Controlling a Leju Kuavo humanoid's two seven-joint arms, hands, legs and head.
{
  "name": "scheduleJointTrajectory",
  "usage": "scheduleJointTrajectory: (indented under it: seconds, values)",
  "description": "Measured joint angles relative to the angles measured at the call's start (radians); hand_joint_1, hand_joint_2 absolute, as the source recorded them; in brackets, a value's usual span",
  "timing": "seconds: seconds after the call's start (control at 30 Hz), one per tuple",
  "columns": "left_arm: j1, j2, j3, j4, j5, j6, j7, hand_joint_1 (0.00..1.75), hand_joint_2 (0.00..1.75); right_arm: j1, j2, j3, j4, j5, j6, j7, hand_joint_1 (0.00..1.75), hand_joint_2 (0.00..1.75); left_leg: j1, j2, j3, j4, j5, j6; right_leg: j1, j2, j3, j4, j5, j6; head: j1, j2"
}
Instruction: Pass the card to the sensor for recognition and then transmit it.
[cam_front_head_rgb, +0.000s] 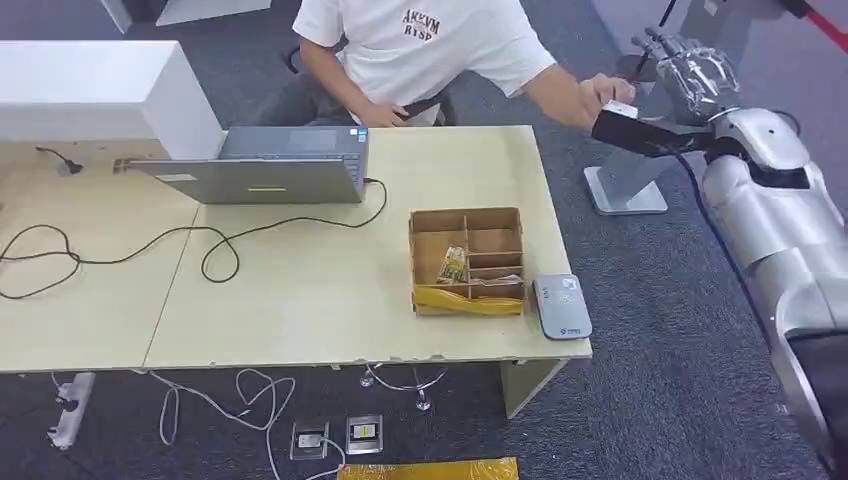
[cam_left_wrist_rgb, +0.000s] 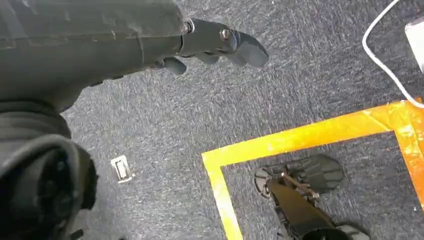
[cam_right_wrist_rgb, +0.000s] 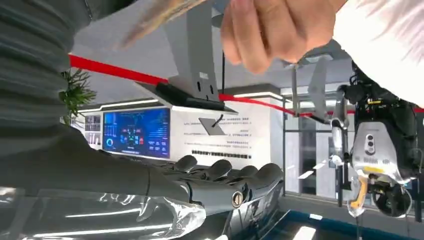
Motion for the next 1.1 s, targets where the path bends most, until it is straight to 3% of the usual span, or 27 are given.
scheduleJointTrajectory:
  seconds: [0.23,0.27,0.3,0.37,1.1]
  values:
    - [0.001,0.005,0.000,0.000,0.000,0.000,0.000,0.00,0.00,0.000,0.014,0.019,0.008,0.000,0.009,-0.003,0.03,1.75,0.000,0.000,0.000,0.000,0.000,0.000,0.000,0.000,0.000,0.000,0.000,0.000,0.000,0.000]
    - [0.001,0.006,0.000,0.000,0.000,0.000,0.000,0.00,0.00,0.000,0.016,0.022,0.008,0.000,0.009,-0.003,0.51,1.75,0.000,0.000,0.000,0.000,0.000,0.000,0.000,0.000,0.000,0.000,0.000,0.000,0.000,0.000]
    - [0.001,0.006,0.000,0.000,0.000,0.000,0.000,0.00,0.00,0.000,0.018,0.023,0.008,0.001,0.010,-0.003,1.54,1.75,0.000,0.000,0.000,0.000,0.000,0.000,0.000,0.000,0.000,0.000,0.000,0.000,0.000,0.000]
    - [0.001,0.006,0.000,0.000,0.000,0.000,0.000,0.00,0.00,0.000,0.022,0.024,0.008,0.003,0.011,-0.004,1.75,1.75,0.000,0.000,0.000,0.000,0.000,0.000,0.000,0.000,0.000,0.000,0.000,0.000,0.000,0.000]
    - [0.003,0.010,-0.001,0.000,-0.025,0.000,0.000,0.00,0.00,0.016,0.037,0.036,0.016,-0.008,0.032,-0.014,1.75,1.75,0.000,0.001,0.001,0.000,0.000,0.000,0.000,0.001,0.000,0.000,0.000,0.000,0.000,0.000]
